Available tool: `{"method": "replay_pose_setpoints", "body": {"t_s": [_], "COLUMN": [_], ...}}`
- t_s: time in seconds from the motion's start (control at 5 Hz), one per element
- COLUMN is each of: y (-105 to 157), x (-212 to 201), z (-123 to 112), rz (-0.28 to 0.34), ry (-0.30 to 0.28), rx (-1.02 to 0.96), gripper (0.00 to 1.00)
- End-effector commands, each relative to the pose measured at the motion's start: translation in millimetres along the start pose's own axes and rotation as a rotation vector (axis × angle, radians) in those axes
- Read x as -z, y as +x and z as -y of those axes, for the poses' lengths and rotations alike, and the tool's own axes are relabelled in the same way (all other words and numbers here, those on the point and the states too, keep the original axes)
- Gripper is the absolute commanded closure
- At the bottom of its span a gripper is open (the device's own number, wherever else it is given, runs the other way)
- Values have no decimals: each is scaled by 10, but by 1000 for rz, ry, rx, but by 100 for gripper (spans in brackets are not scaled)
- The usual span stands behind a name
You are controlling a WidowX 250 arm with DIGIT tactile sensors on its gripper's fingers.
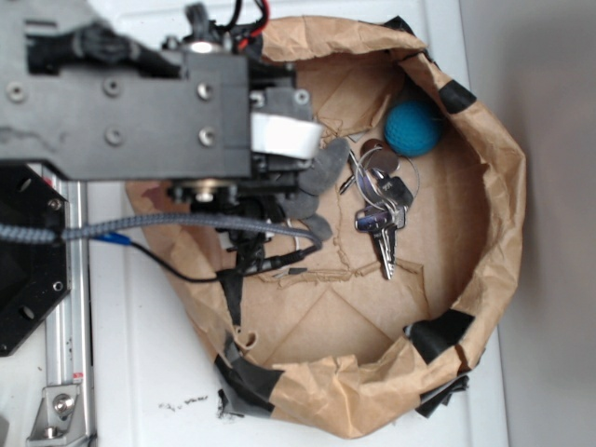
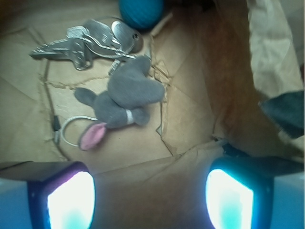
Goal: Grab the gray animal.
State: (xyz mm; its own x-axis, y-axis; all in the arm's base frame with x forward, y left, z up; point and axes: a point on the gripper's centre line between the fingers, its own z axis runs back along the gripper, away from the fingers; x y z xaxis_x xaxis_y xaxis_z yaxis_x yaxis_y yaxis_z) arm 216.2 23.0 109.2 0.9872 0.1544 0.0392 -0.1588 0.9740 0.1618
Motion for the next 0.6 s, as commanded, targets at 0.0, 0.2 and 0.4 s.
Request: {"method": "replay_pose_setpoints", "body": {"t_s": [0.0,0.2,0.4], "y": [213,397,542], "x": [283,499,776], "z": [199,354,381], "rz": [43,79,47], "ry": [-95,-63,-5], "rx": [-159,-126,-116], "gripper": [0,0,0]}}
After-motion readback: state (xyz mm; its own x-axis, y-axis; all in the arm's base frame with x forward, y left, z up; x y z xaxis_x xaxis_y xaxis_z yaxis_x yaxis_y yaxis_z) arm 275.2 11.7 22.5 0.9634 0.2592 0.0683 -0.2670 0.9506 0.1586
